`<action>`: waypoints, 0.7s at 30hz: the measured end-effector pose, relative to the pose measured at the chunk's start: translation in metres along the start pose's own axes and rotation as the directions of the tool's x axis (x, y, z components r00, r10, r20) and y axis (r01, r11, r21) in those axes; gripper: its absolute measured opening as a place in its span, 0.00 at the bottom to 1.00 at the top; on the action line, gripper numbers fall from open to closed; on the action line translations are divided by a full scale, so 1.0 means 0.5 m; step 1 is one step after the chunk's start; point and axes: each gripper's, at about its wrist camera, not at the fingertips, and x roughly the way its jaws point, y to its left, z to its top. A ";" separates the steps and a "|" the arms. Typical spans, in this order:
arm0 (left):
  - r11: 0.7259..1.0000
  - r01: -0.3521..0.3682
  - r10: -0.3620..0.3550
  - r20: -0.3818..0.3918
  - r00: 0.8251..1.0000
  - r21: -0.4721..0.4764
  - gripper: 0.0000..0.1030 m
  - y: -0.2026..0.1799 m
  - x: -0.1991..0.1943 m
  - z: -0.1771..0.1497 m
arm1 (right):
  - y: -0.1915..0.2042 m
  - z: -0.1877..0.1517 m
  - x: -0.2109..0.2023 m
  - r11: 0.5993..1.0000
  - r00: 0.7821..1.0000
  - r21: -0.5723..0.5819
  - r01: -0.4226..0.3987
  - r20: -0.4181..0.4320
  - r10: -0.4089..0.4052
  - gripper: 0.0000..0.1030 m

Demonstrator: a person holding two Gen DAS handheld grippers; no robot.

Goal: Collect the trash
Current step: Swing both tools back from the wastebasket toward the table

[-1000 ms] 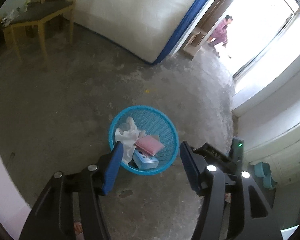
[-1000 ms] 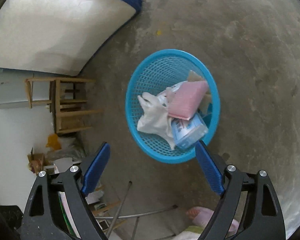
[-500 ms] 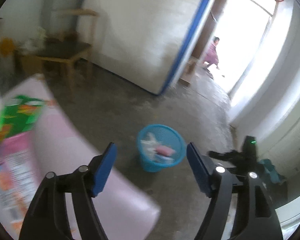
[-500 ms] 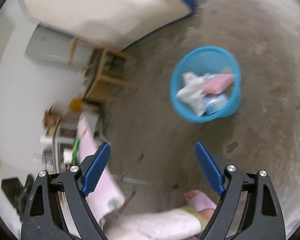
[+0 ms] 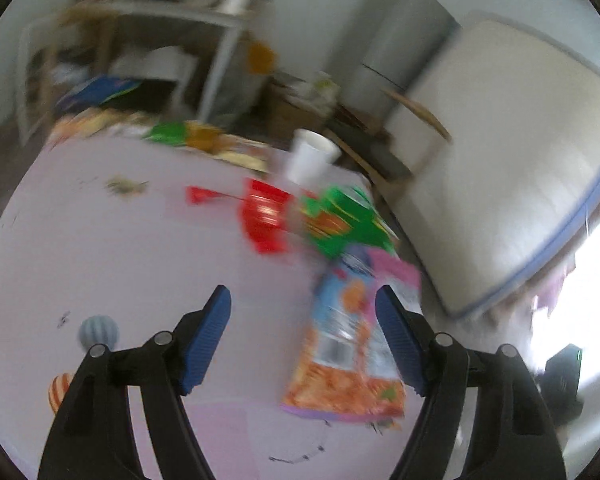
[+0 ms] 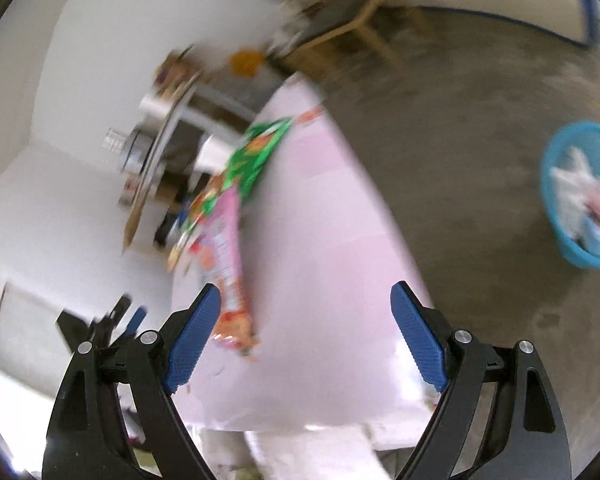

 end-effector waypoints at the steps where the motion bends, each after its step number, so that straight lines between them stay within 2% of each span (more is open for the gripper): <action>1: 1.000 -0.004 0.004 0.003 1.000 -0.022 0.69 0.014 0.001 0.005 | 0.021 0.001 0.016 1.000 1.000 -0.018 -0.012 -0.022 0.011 0.80; 4: 0.996 -0.002 0.002 0.003 1.000 -0.085 0.67 0.061 0.033 0.036 | 0.074 -0.009 0.056 0.997 0.996 -0.069 -0.039 -0.082 0.034 0.80; 7: 0.994 0.040 -0.045 -0.040 0.998 -0.101 0.63 0.071 0.098 0.066 | 0.104 -0.029 0.064 0.994 0.993 -0.099 -0.048 -0.108 0.037 0.80; 10: 0.994 0.021 -0.028 -0.060 0.998 -0.110 0.59 0.070 0.155 0.101 | 0.115 -0.046 0.058 0.994 0.994 -0.110 -0.024 -0.113 0.011 0.80; 14: 0.999 -0.049 0.049 -0.022 0.999 0.023 0.59 0.042 0.228 0.170 | 0.126 -0.065 0.044 0.994 0.993 -0.103 0.038 -0.108 -0.049 0.80; 15: 0.997 -0.053 0.055 -0.044 0.998 0.053 0.63 0.037 0.253 0.182 | 0.124 -0.067 0.043 0.994 0.992 -0.091 0.055 -0.108 -0.065 0.80; 19: 0.987 -0.093 0.109 -0.117 0.987 0.134 0.63 0.029 0.361 0.222 | 0.127 -0.064 0.056 0.993 0.990 -0.071 0.092 -0.099 -0.099 0.80; 21: 0.970 -0.119 0.158 -0.178 0.971 0.212 0.63 0.017 0.426 0.227 | 0.134 -0.063 0.064 0.992 0.989 -0.072 0.104 -0.101 -0.111 0.80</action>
